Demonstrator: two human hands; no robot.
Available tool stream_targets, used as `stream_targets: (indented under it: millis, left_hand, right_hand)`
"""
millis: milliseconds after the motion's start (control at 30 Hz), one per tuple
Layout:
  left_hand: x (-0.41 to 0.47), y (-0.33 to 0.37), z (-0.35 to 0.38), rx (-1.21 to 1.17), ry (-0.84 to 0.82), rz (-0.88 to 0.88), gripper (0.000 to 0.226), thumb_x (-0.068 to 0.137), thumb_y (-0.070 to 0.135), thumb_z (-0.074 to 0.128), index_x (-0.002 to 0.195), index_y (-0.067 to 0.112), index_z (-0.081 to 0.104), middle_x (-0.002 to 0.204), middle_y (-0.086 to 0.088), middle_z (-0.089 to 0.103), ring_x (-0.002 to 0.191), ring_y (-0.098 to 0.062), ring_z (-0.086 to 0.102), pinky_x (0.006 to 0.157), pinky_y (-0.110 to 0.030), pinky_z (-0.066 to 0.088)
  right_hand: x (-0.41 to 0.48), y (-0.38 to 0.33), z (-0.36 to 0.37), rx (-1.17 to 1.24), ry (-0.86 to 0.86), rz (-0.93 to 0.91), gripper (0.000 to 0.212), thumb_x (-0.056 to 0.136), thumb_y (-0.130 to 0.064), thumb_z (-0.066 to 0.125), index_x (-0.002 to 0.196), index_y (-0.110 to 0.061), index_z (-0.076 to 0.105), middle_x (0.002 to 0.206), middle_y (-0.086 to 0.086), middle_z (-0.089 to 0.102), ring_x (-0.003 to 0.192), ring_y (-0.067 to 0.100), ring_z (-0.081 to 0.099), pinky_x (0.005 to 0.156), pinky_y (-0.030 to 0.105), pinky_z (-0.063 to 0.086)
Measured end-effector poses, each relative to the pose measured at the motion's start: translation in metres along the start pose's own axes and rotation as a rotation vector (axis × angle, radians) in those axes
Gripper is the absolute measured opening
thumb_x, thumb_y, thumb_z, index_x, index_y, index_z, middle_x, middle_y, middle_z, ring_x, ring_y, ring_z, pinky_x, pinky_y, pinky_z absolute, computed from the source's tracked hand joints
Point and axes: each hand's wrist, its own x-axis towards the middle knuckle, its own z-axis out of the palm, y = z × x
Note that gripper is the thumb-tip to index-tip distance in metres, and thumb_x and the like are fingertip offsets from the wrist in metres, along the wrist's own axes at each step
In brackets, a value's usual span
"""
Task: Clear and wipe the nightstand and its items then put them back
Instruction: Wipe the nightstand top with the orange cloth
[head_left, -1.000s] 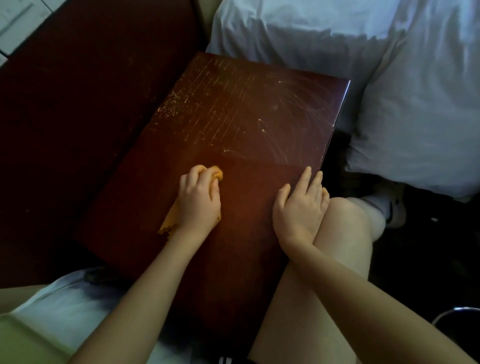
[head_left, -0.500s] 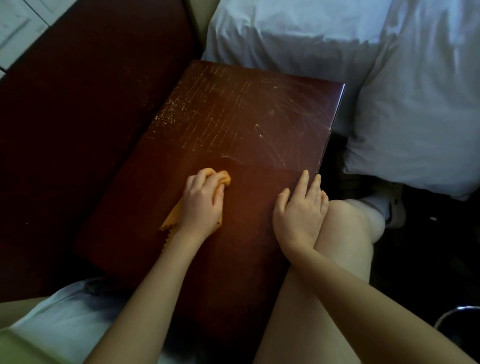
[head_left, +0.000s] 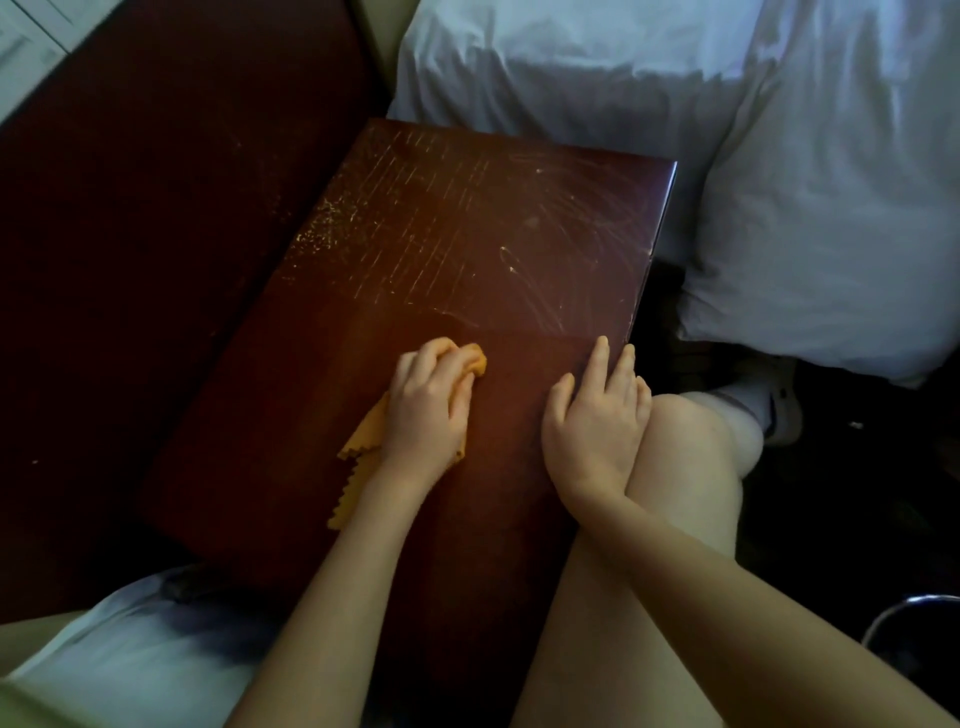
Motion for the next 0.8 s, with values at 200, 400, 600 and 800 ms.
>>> stream_targets:
  millis: [200, 400, 600, 800]
  left_hand:
    - [0.006, -0.003, 0.001, 0.029, 0.126, -0.269, 0.028, 0.093, 0.015, 0.050, 0.119, 0.015, 0.061, 0.124, -0.008, 0.053, 0.108, -0.024, 0.045, 0.088, -0.031, 0.040]
    - [0.039, 0.003, 0.008, 0.056, 0.144, -0.347, 0.030, 0.095, 0.017, 0.045, 0.122, 0.015, 0.058, 0.128, -0.008, 0.050, 0.111, -0.024, 0.043, 0.091, -0.032, 0.038]
    - [0.012, 0.002, 0.002, 0.019, -0.014, -0.024, 0.028, 0.091, 0.012, 0.053, 0.117, 0.012, 0.062, 0.120, -0.011, 0.055, 0.108, -0.026, 0.046, 0.089, -0.026, 0.033]
    - [0.013, 0.000, 0.004, 0.033, 0.098, -0.219, 0.028, 0.093, 0.014, 0.050, 0.118, 0.014, 0.061, 0.124, -0.008, 0.053, 0.108, -0.024, 0.045, 0.087, -0.029, 0.039]
  right_hand:
    - [-0.001, -0.001, 0.000, 0.030, 0.020, 0.008, 0.053, 0.096, -0.023, 0.039, 0.145, -0.006, 0.027, 0.150, 0.025, 0.021, 0.137, 0.034, 0.024, 0.110, 0.034, 0.002]
    - [-0.001, -0.001, -0.001, 0.033, 0.007, 0.008, 0.053, 0.096, -0.024, 0.039, 0.145, -0.007, 0.026, 0.151, 0.024, 0.019, 0.138, 0.034, 0.022, 0.111, 0.034, 0.002]
    - [-0.001, -0.001, -0.001, 0.013, 0.002, 0.001, 0.054, 0.096, -0.024, 0.039, 0.145, -0.006, 0.025, 0.150, 0.025, 0.020, 0.138, 0.034, 0.023, 0.111, 0.034, 0.003]
    - [-0.001, -0.002, -0.001, 0.038, 0.013, 0.009, 0.053, 0.096, -0.024, 0.040, 0.145, -0.006, 0.027, 0.150, 0.024, 0.021, 0.137, 0.035, 0.023, 0.111, 0.035, 0.004]
